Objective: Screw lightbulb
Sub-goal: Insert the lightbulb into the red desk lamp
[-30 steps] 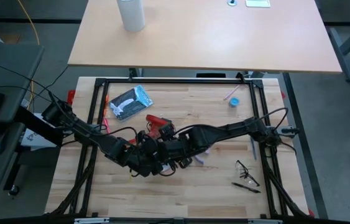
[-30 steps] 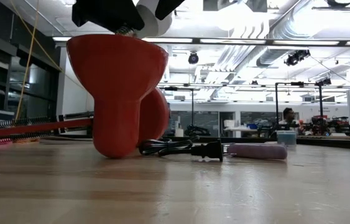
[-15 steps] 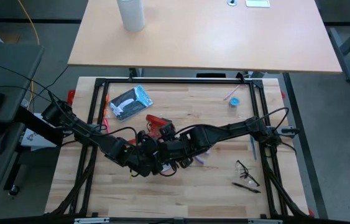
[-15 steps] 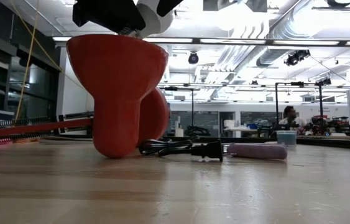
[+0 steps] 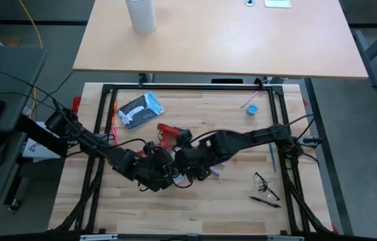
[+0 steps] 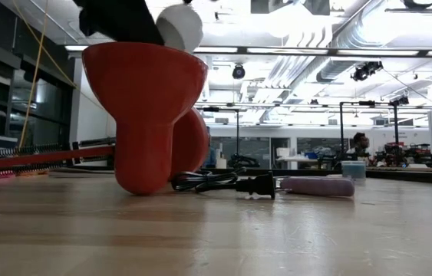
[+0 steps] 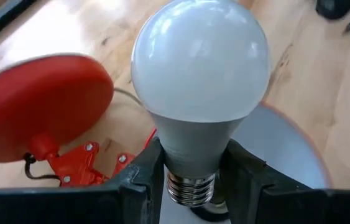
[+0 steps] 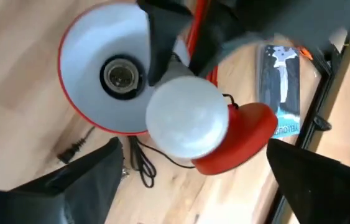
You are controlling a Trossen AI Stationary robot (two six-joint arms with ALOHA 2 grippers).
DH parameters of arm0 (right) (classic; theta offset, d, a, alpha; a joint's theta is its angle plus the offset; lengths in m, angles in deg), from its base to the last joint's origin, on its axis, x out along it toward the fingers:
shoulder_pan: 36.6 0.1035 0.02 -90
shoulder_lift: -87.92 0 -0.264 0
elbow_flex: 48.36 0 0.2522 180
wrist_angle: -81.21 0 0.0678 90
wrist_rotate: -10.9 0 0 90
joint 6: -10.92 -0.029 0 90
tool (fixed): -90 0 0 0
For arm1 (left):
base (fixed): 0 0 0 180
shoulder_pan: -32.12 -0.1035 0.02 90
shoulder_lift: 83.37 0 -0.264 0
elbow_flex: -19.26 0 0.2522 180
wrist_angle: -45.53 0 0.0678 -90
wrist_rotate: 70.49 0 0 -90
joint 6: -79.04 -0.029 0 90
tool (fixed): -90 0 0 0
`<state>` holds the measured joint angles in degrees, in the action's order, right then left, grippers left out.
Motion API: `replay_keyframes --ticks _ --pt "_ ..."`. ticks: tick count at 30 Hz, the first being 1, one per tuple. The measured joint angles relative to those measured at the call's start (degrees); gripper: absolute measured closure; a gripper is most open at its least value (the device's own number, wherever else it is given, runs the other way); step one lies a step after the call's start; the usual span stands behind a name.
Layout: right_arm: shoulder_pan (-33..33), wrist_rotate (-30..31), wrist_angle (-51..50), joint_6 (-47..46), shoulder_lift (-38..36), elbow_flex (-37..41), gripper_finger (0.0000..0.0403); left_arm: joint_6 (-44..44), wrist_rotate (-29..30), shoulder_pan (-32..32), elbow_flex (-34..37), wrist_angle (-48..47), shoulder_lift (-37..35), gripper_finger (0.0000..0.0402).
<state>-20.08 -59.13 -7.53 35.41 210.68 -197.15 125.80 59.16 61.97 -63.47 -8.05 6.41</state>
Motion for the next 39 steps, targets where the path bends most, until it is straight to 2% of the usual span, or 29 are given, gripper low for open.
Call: replay_keyframes --ticks 3,7,11,14,19,25,31,39 --pt "-1.52 -6.86 0.2 -4.47 -2.69 -0.02 0.0012 2.93 5.47 2.87 -0.04 0.81 -0.89 0.0293" --pt "-4.0 -16.13 1.37 -12.21 -5.9 -0.02 0.0011 12.71 18.74 8.96 -0.09 0.98 -1.46 0.0293" --pt "-5.22 -17.26 7.25 -17.88 -7.96 -0.02 0.0011 23.35 29.97 13.62 1.59 4.77 -0.96 0.0293" --pt "-5.28 -19.27 12.38 -19.0 -7.98 -0.02 0.0011 26.02 33.5 14.8 5.95 14.36 -0.96 0.0294" --pt "-4.85 -26.05 15.23 -21.34 -7.91 0.12 0.0011 19.27 34.2 14.01 12.69 29.95 -0.96 0.0294" --pt "-4.36 -26.77 14.59 -28.67 -7.61 0.63 0.0011 8.76 33.14 12.85 16.28 37.68 -0.96 0.0294" --pt "-3.77 -20.23 13.72 -26.39 -6.28 0.63 0.0011 -1.24 29.46 11.17 16.68 40.27 -0.96 0.0294" --pt "-4.64 -19.74 10.21 -22.98 -3.16 0.74 0.0011 -15.32 23.79 7.03 16.65 50.21 -0.59 0.0294"
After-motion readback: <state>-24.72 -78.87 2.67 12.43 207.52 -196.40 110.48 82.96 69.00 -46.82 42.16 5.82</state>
